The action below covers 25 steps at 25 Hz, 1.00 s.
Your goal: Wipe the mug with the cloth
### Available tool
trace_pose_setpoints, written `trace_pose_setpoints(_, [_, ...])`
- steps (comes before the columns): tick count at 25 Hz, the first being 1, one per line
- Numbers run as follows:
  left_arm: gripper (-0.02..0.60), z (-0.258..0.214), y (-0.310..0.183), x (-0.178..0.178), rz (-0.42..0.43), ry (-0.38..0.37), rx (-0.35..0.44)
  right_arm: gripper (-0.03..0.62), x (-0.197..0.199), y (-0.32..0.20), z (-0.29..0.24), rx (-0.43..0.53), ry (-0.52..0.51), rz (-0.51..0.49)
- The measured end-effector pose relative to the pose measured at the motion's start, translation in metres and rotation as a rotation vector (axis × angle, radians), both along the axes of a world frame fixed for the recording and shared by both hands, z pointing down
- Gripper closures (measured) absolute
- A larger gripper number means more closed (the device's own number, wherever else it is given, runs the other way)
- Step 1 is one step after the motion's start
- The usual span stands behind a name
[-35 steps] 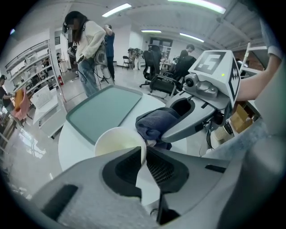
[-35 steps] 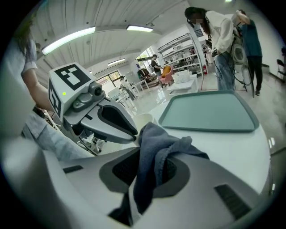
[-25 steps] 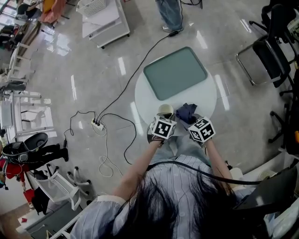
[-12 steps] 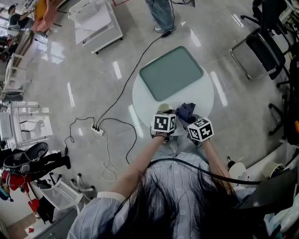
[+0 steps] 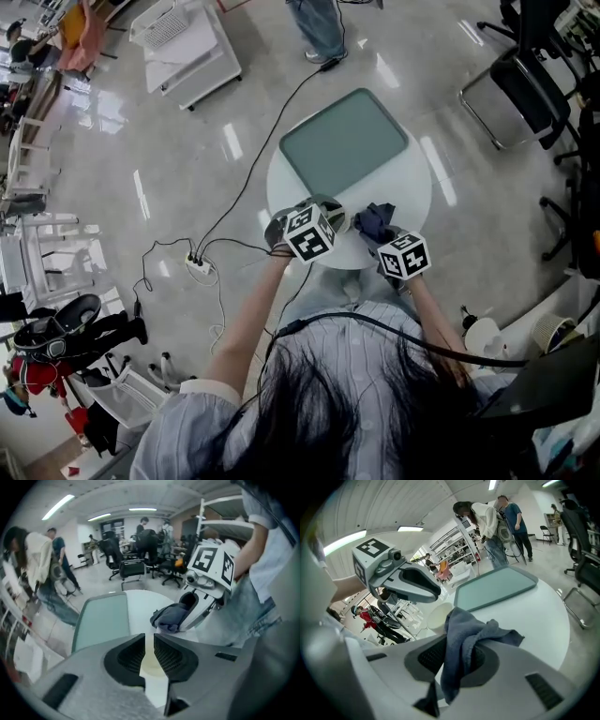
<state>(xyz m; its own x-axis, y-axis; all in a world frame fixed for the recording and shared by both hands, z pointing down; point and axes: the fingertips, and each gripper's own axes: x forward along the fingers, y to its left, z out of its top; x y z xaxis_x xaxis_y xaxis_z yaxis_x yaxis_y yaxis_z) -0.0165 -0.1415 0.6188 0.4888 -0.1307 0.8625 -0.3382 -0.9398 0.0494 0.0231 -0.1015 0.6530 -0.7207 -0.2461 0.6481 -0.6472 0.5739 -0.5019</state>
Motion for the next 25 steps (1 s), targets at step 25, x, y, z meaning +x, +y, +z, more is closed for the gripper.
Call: trace_pose_setpoints(25, [0.538,0.06,-0.008,-0.019,0.007,-0.071,-0.162,0.514,-0.012,0.003,0.008,-0.031,0.037,-0.008])
